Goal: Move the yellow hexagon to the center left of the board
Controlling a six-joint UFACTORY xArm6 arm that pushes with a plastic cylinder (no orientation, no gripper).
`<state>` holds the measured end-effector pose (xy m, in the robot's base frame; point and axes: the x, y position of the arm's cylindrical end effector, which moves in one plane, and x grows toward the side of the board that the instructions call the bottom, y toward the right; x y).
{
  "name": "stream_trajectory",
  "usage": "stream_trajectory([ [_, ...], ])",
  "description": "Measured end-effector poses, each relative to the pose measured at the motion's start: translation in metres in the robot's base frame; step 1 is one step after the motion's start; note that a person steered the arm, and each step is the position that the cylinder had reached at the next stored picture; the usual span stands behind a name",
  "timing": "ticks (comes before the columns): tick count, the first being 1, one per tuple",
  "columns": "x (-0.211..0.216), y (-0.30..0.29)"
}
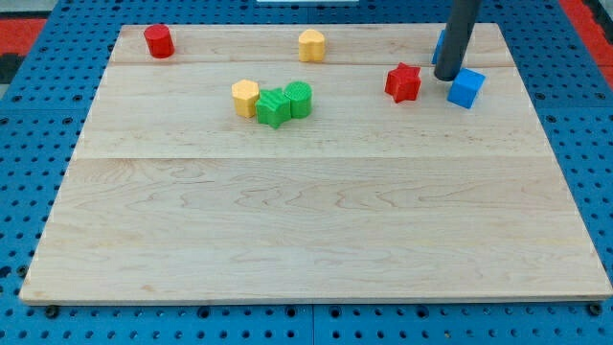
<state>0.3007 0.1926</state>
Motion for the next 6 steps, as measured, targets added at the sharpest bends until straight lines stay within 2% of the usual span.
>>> stream_trajectory([
  [1, -0.019, 0.02],
  [2, -0.017, 0.058],
  [3, 0.015, 0.044],
  [4, 0.045, -0.011],
  [5, 0.056, -0.066],
  [6, 0.019, -0.101],
])
